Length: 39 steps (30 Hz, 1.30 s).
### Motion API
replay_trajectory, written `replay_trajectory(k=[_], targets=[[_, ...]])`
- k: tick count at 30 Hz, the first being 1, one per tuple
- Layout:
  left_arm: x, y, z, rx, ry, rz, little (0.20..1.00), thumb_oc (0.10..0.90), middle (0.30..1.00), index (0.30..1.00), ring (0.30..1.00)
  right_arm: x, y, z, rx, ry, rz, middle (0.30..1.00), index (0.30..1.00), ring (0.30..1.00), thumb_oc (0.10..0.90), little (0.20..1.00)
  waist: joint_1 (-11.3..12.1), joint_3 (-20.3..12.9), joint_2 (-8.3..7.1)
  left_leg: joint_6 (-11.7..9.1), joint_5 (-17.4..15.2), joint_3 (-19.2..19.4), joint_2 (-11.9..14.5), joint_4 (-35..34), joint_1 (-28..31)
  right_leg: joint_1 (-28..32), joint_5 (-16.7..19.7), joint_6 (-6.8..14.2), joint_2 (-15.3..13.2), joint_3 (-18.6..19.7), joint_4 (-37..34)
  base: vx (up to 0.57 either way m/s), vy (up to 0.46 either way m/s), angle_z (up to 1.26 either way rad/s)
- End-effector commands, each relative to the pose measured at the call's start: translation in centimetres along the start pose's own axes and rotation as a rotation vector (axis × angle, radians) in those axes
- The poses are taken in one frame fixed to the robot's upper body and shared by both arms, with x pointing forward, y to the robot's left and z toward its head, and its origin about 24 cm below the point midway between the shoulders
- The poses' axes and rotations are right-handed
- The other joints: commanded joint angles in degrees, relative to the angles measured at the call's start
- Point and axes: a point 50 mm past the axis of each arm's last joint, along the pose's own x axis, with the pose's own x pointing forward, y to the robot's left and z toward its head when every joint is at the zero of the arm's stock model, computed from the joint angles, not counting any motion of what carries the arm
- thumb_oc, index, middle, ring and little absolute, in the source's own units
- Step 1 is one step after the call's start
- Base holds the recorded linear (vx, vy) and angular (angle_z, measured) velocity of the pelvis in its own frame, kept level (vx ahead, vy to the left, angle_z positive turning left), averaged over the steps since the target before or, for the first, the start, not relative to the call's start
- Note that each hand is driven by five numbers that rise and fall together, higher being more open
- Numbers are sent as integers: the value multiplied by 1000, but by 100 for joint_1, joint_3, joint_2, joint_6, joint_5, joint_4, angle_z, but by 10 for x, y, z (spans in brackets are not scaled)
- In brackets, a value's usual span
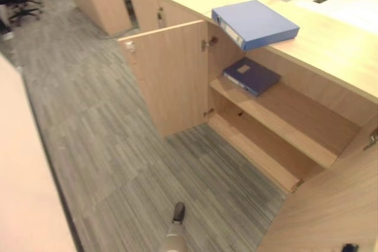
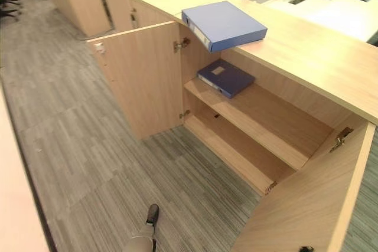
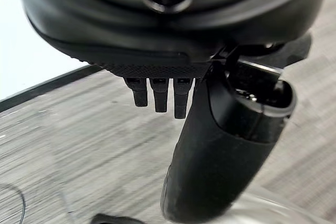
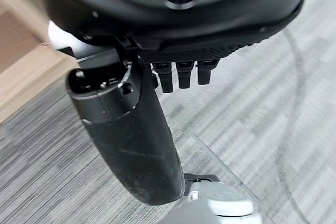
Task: Put the empty folder in the office cabinet
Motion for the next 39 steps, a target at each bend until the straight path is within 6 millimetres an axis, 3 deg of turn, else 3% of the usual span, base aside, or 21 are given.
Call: replay_trajectory(k=[1, 5, 7, 11, 13, 15, 17, 18, 19, 20, 21, 22, 25, 26, 27, 28, 29, 30, 31, 33, 39], targets=[[2, 21, 21, 61, -76, 60, 900, 800, 900, 900, 900, 0, 2, -7, -17, 24, 17, 900, 900, 900, 800, 900, 99, -170, -255, -112, 23, 213, 42, 93, -158, -265, 23, 761, -1101, -173, 440, 240, 268, -37], [2, 25, 33, 128, -116, 50, 900, 800, 900, 900, 900, -2, 8, -20, -104, 100, 79, 900, 900, 900, 800, 900, 105, -202, -369, 154, -357, 512, -306, 427, -274, -549, 371, 1052, -1527, -147, 464, 129, 192, -34], [2, 25, 34, 151, -118, 45, 900, 800, 900, 900, 900, -2, 5, -21, -106, 110, 80, 900, 900, 900, 800, 900, 97, -218, -376, 230, -462, 559, -410, 515, -322, -617, 447, 1099, -1634, -143, 496, 101, 163, -16], [3, 28, 37, 231, -119, 35, 900, 800, 900, 900, 900, 0, -8, -6, -136, 89, 83, 900, 900, 900, 800, 900, 65, -266, -354, 512, -755, 736, -787, 647, -397, -1018, 938, 1192, -1989, -157, 874, 87, 225, -14], [2, 27, 38, 290, -128, 12, 900, 800, 900, 900, 900, 0, -9, -1, -201, 86, 110, 900, 900, 900, 800, 900, 155, -297, -229, 624, -779, 846, -877, 398, -205, -1341, 1111, 1099, -2152, -537, 1519, 98, 311, -23], [2, 26, 29, 316, -102, -16, 900, 800, 900, 900, 900, 0, -7, -2, -260, 89, 138, 900, 900, 900, 800, 900, 227, -316, -133, 736, -842, 979, -1008, 98, 142, -1502, 1435, 950, -2476, -1199, 2335, 152, 345, -47], [2, 27, 22, 332, -71, -27, 900, 800, 900, 900, 900, 0, -7, 1, -293, 83, 150, 900, 900, 900, 800, 900, 120, -257, -126, 839, -981, 951, -1141, 5, 521, -1571, 1523, 860, -2421, -1409, 3045, 204, 275, -45], [2, 31, 18, 334, -55, -22, 900, 800, 900, 900, 900, 0, -3, 7, -332, 63, 167, 900, 900, 900, 800, 900, 56, -153, -75, 928, -1089, 935, -1138, 4, 761, -1846, 1491, 835, -2242, -1510, 3605, 265, 193, 47], [2, 32, 18, 343, -53, -21, 900, 800, 900, 900, 900, 0, 0, 26, -353, -8, 169, 900, 900, 900, 800, 900, -23, -10, -66, 940, -1157, 885, -1124, 4, 978, -2225, 1275, 790, -2097, -1671, 3847, 296, 64, 59], [2, 31, 23, 345, -64, -16, 900, 800, 900, 900, 900, -2, 0, 48, -331, -80, 147, 900, 900, 900, 800, 900, -111, 123, -28, 901, -1203, 821, -1066, 4, 1126, -2578, 1083, 759, -1871, -1880, 3644, 283, -129, 23], [2, 32, 28, 344, -76, -9, 900, 800, 900, 900, 900, -4, 3, 71, -306, -152, 133, 900, 900, 900, 800, 900, -206, 244, -59, 830, -1291, 792, -1047, 4, 1273, -2827, 1141, 779, -1718, -2131, 2891, 228, -186, 10], [3, 33, 31, 341, -83, 0, 900, 800, 900, 900, 900, -5, 3, 79, -295, -183, 126, 900, 900, 900, 800, 900, -266, 270, -120, 790, -1325, 794, -1060, 4, 1308, -3004, 1287, 831, -1711, -2254, 2454, 207, -197, 21], [3, 34, 41, 307, -107, 28, 900, 800, 900, 900, 900, -9, 16, 92, -273, -252, 128, 900, 900, 900, 800, 900, -302, 322, -323, 626, -1561, 915, -1055, 4, 1507, -2998, 1731, 1063, -1780, -3000, 1127, 182, -169, 27], [3, 35, 40, 307, -106, 29, 900, 800, 900, 900, 900, -9, 17, 91, -273, -251, 128, 900, 900, 900, 800, 900, -302, 331, -300, 614, -1585, 912, -1020, 4, 1537, -2942, 1747, 1063, -1735, -3020, 1072, 164, -192, 11], [3, 38, 37, 277, -94, 49, 900, 800, 900, 900, 900, -10, 25, 90, -271, -264, 147, 900, 900, 900, 800, 900, -204, 289, -425, 533, -1699, 1088, -998, 4, 1603, -2660, 1857, 1113, -1833, -3654, 516, 201, -159, 49], [2, 41, 30, 252, -71, 57, 900, 800, 900, 900, 900, -11, 29, 88, -269, -265, 157, 900, 900, 900, 800, 900, -132, 201, -468, 490, -1861, 1201, -942, 4, 1689, -2484, 1827, 1184, -1776, -3742, 400, 193, -154, 56], [2, 41, 29, 252, -70, 57, 900, 800, 900, 900, 900, -11, 29, 87, -270, -264, 158, 900, 900, 900, 800, 900, -122, 201, -465, 487, -1873, 1212, -933, 4, 1705, -2466, 1837, 1188, -1758, -3735, 380, 216, -143, 23], [2, 46, 19, 205, -30, 76, 900, 800, 900, 900, 900, -12, 36, 87, -266, -277, 177, 900, 900, 900, 800, 900, -144, 143, -591, 477, -1884, 1405, -918, 4, 1790, -2533, 1951, 1088, -1784, -3762, 489, 255, -162, -24], [2, 46, 16, 187, -17, 83, 900, 800, 900, 900, 900, -12, 40, 82, -270, -276, 188, 900, 900, 900, 800, 900, -147, 96, -555, 439, -2019, 1396, -796, 4, 1891, -2491, 1866, 1160, -1671, -3629, 506, 227, -186, -78], [2, 43, 16, 182, -17, 75, 900, 800, 900, 900, 900, -13, 41, 83, -248, -294, 187, 900, 900, 900, 800, 900, -220, 117, -589, 433, -1935, 1467, -788, 4, 1868, -2545, 1875, 1026, -1705, -3662, 595, 124, -120, -75], [2, 26, 62, 190, -170, 56, 900, 800, 900, 900, 900, -21, 42, 109, -190, -407, 163, 900, 900, 900, 800, 900, -480, 324, -521, 361, -1970, 1532, -555, 4, 1747, -3029, 1638, 914, -1585, -3396, 1043, 40, -84, -29]])
